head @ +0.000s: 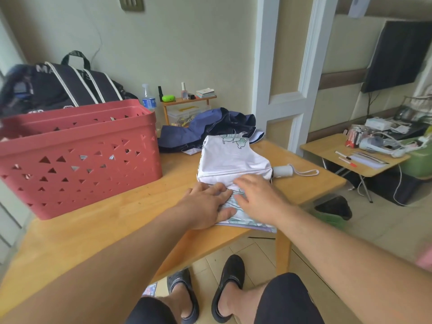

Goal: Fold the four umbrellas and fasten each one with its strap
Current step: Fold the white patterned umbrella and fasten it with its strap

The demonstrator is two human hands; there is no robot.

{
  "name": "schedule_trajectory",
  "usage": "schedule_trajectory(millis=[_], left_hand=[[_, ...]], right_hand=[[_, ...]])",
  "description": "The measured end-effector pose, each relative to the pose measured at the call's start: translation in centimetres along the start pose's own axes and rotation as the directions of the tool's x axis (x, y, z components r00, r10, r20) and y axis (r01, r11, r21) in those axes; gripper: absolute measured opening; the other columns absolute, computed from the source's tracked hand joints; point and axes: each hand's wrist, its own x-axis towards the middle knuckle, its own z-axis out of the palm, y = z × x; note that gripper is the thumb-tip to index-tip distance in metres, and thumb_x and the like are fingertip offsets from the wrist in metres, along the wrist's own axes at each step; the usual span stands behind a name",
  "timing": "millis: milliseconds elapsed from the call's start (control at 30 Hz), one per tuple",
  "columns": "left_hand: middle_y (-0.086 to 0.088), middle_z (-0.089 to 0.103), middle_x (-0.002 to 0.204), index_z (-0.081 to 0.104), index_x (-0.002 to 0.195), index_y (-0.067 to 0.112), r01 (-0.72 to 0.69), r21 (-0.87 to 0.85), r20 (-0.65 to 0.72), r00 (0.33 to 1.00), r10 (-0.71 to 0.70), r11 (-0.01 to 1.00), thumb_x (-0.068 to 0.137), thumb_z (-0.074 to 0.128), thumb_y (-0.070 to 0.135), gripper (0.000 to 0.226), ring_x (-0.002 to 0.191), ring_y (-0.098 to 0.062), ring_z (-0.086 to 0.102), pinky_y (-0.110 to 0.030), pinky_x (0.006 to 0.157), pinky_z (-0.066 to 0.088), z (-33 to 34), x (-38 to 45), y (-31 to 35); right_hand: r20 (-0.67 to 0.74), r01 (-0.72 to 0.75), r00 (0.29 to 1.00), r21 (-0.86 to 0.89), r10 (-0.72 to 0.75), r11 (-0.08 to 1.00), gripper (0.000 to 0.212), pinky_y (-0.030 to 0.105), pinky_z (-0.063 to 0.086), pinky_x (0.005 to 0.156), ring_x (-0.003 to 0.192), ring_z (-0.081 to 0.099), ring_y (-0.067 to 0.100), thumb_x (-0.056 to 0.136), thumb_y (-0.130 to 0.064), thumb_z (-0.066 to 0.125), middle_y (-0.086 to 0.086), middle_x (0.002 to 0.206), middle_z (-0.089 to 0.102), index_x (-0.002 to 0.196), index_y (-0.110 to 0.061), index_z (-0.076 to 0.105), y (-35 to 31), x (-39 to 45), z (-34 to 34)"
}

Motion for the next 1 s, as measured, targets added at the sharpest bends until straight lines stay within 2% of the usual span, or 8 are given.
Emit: schedule_trajectory(millis=[233,367,467,600,767,867,933,1000], left_hand=[[0.012,0.039,0.162,0.036,0.157,0.044,-0.009,0.106,0.062,0.998,0.002,0.994,0.088,0.039,0.087,0.082,0.146,-0.024,0.039,-0.049,0.113,0.042,-2.3,-1.5,-1.2],[0.003,0.068,0.126,0.068,0.128,0.034,0.021,-0.057,-0.309,0.95,-0.038,0.998,0.104,0.048,0.049,0.035,0.117,-0.027,0.062,-0.039,0.09,0.053,-3.8,1.2,1.5],[-0.001,0.047,0.156,0.048,0.15,0.026,-0.155,0.026,-0.323,0.934,0.155,0.988,0.106,0.036,0.037,0.047,0.144,-0.027,0.042,-0.048,0.113,0.039,-1.8,2.8,2.1],[0.018,-0.03,0.167,-0.013,0.164,0.038,0.016,0.125,-0.08,0.997,-0.006,0.992,0.105,0.004,0.062,0.065,0.153,-0.027,-0.033,-0.059,0.124,-0.014,0.6,2.6,0.7],[0.015,-0.038,0.164,-0.02,0.161,0.04,0.028,0.185,-0.027,0.999,-0.023,0.982,0.103,0.0,0.065,0.066,0.15,-0.032,-0.038,-0.06,0.122,-0.019,0.0,2.8,0.8],[0.014,-0.038,0.164,-0.02,0.161,0.041,0.024,0.207,-0.024,1.0,-0.02,0.978,0.102,0.0,0.066,0.066,0.151,-0.033,-0.037,-0.06,0.122,-0.02,0.2,2.8,0.7],[0.014,-0.039,0.163,-0.021,0.16,0.041,0.02,0.205,-0.021,1.0,-0.016,0.978,0.102,-0.001,0.067,0.067,0.151,-0.033,-0.038,-0.06,0.122,-0.02,0.2,2.9,0.7],[0.015,-0.039,0.163,-0.022,0.16,0.041,0.018,0.2,-0.015,1.0,-0.015,0.98,0.102,-0.001,0.067,0.067,0.15,-0.032,-0.038,-0.059,0.122,-0.019,0.2,2.9,0.7]], right_hand=[[0.258,-0.126,0.952,-0.165,0.166,0.978,0.06,0.042,0.022,0.12,0.15,0.016,0.022,0.107,-0.055,0.021,-0.006,0.16,0.019,0.16,-0.028,0.023,0.3,-1.0,1.0],[0.281,-0.15,0.938,-0.2,0.203,0.968,0.061,0.044,0.018,0.122,0.152,0.011,0.023,0.106,-0.055,0.016,-0.003,0.163,0.014,0.161,-0.031,0.017,-0.2,-1.2,0.9],[0.297,-0.182,0.926,-0.189,0.232,0.965,0.062,0.05,0.014,0.124,0.154,0.005,0.022,0.104,-0.058,0.013,-0.005,0.167,0.008,0.161,-0.036,0.014,-0.1,-1.1,1.0],[0.359,-0.187,0.902,-0.172,0.239,0.967,0.07,0.056,0.002,0.126,0.158,-0.012,0.018,0.104,-0.064,0.008,-0.011,0.172,-0.012,0.165,-0.032,-0.002,0.2,-1.8,0.8],[0.509,-0.119,0.839,-0.172,0.192,0.978,0.068,0.049,0.01,0.128,0.16,-0.001,0.02,0.107,-0.061,0.022,-0.013,0.173,-0.005,0.166,-0.033,0.006,1.3,-2.4,-2.6],[0.261,-0.16,0.942,-0.211,0.213,0.964,0.033,0.043,0.051,0.099,0.116,0.058,0.033,0.105,-0.041,0.04,0.003,0.131,0.064,0.117,-0.026,0.066,1.8,-0.6,-5.1],[-0.111,-0.139,0.987,-0.246,0.115,0.959,0.028,0.042,0.051,0.093,0.112,0.056,0.03,0.102,-0.032,0.042,0.003,0.12,0.065,0.105,-0.021,0.067,1.7,0.6,-4.9],[-0.182,-0.068,0.983,-0.182,0.034,0.981,0.038,0.041,0.04,0.107,0.141,0.038,0.025,0.104,-0.034,0.044,-0.002,0.151,0.048,0.134,-0.018,0.059,1.5,1.4,-3.6]])
